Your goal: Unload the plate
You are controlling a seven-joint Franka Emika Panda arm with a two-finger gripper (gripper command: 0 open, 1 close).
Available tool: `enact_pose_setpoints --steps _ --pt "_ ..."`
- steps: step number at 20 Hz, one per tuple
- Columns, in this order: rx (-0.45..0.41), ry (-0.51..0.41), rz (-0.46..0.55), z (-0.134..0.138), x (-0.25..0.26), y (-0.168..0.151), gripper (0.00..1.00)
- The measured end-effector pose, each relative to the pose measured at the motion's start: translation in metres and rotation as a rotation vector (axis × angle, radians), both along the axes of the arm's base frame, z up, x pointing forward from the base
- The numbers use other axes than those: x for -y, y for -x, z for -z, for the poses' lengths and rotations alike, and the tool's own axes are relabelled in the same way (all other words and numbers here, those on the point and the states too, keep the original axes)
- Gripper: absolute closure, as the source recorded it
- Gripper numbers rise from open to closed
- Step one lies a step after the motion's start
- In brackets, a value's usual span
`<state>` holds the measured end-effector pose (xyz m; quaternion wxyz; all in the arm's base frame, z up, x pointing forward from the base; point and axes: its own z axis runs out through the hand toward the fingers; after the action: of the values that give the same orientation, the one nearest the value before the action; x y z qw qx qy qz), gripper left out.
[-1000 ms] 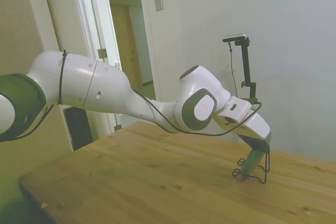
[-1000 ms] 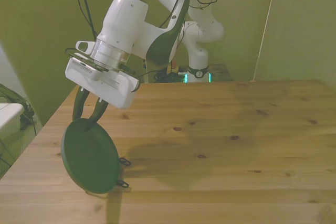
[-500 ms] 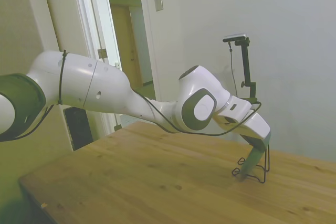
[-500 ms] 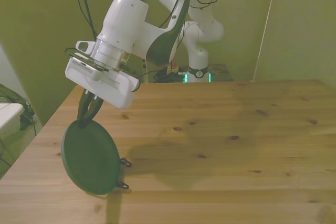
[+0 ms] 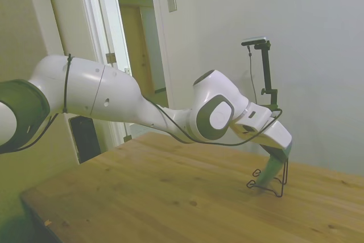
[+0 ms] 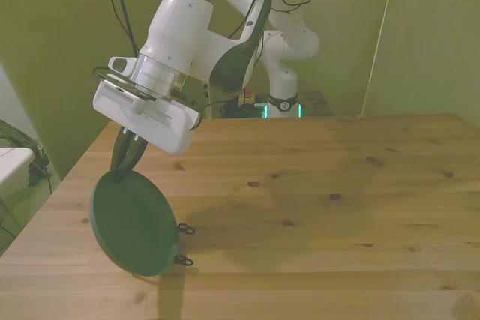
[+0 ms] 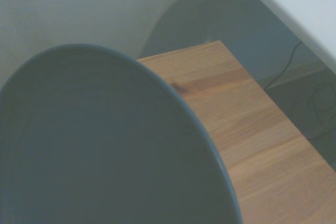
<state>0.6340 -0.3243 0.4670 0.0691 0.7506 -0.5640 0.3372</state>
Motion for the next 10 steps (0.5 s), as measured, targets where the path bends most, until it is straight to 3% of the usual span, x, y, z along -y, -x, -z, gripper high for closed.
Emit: enact_pose_setpoints --steps 6,10 --pt "0.039 0.010 -0.021 -0.022 -0.010 -0.009 1.00" --pt "0.088 0.020 -0.033 -0.053 -0.024 -0.014 1.00"
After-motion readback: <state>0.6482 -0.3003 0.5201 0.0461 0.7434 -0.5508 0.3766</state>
